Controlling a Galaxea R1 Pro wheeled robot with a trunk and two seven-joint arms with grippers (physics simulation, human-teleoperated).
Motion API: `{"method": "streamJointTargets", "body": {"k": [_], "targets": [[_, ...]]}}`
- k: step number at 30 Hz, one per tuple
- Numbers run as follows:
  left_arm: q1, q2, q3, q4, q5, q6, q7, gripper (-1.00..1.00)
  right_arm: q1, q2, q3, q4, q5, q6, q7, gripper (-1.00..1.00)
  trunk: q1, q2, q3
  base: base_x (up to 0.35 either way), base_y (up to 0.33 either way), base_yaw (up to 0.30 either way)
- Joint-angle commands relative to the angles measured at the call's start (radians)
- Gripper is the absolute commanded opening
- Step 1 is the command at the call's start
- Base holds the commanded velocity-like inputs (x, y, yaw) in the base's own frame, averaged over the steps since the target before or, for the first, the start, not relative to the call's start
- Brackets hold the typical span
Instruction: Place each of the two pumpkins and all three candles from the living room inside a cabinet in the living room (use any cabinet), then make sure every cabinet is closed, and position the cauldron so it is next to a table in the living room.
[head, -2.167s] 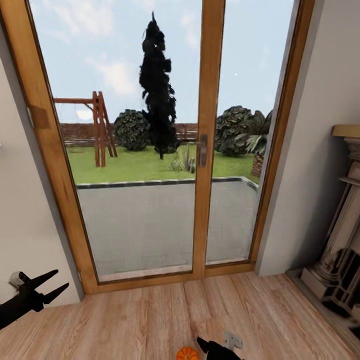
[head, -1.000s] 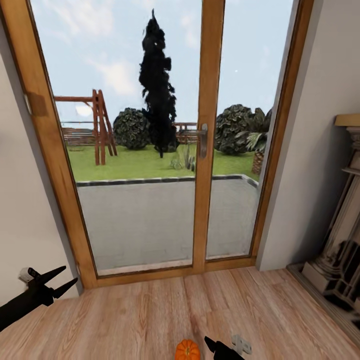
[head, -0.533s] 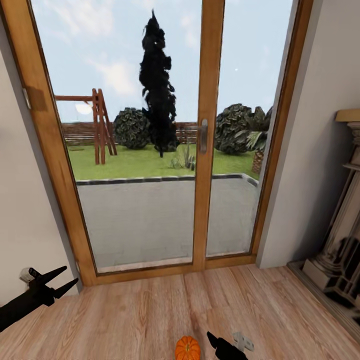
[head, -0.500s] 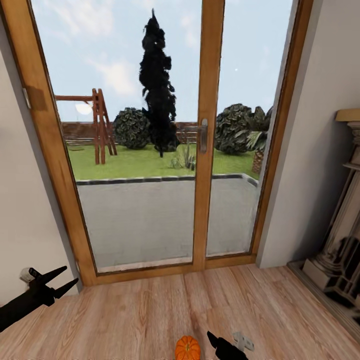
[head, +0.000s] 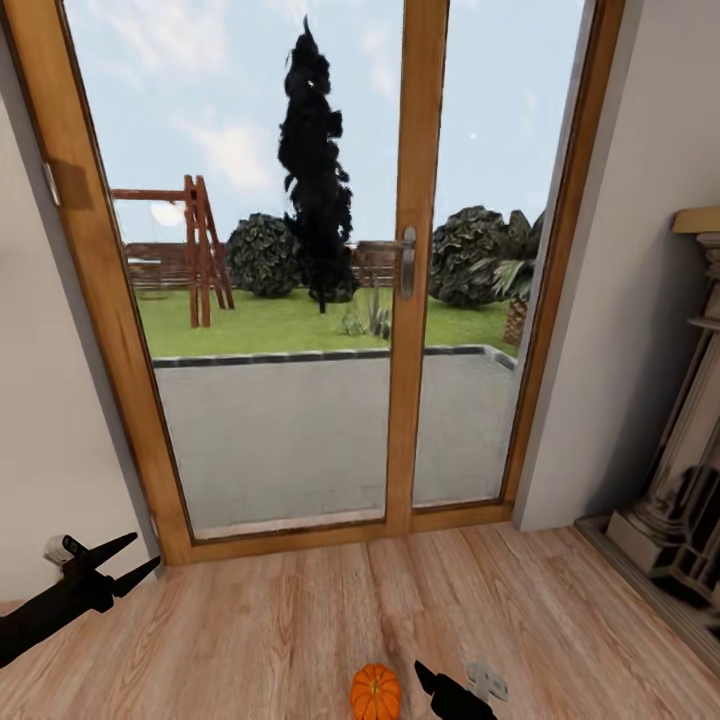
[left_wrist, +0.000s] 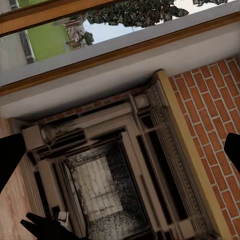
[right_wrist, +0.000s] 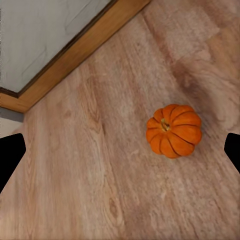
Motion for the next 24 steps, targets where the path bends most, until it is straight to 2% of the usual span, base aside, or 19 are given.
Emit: {"method": "streamJointTargets", "body": {"k": [1, 9, 11, 14, 15, 19, 21, 24], "targets": [[-0.001, 0.001, -0.007, 0.001, 0.004, 0.011, -0.005, 1.0, -0.001, 0.0, 0.008, 0.002, -0.01, -0.006, 0.003, 1.0, 0.004, -0.008, -0.004, 0.0, 0.0, 0.0], [-0.001, 0.0, -0.007, 0.001, 0.003, 0.011, -0.005, 1.0, -0.001, -0.005, 0.007, 0.003, -0.015, -0.002, 0.007, 1.0, 0.034, -0.064, -0.029, 0.0, 0.0, 0.0], [-0.001, -0.001, -0.007, 0.001, 0.003, 0.01, -0.005, 1.0, -0.001, -0.011, 0.007, 0.003, -0.028, 0.002, 0.008, 1.0, 0.042, -0.078, -0.036, 0.0, 0.0, 0.0], [-0.001, -0.001, -0.006, 0.001, 0.003, 0.01, -0.005, 1.0, -0.001, -0.023, 0.008, 0.01, -0.094, 0.005, 0.049, 1.0, 0.054, -0.099, -0.045, 0.0, 0.0, 0.0], [-0.001, -0.001, -0.005, 0.001, 0.003, 0.011, -0.005, 1.0, -0.001, -0.027, 0.008, 0.033, -0.13, 0.006, 0.095, 1.0, 0.057, -0.106, -0.048, 0.0, 0.0, 0.0], [-0.001, -0.001, -0.006, 0.001, 0.003, 0.011, -0.005, 1.0, -0.001, -0.041, 0.007, 0.105, -0.201, 0.006, 0.211, 1.0, 0.073, -0.134, -0.061, 0.0, 0.0, 0.0], [-0.001, -0.004, -0.007, 0.001, 0.003, 0.011, -0.005, 1.0, -0.001, -0.043, 0.008, 0.121, -0.221, 0.006, 0.237, 1.0, 0.08, -0.148, -0.067, 0.0, 0.0, 0.0], [-0.001, -0.006, -0.008, 0.001, 0.003, 0.011, -0.005, 1.0, -0.001, -0.042, 0.008, 0.13, -0.229, 0.0, 0.242, 1.0, 0.092, -0.169, -0.076, 0.0, 0.0, 0.0]]}}
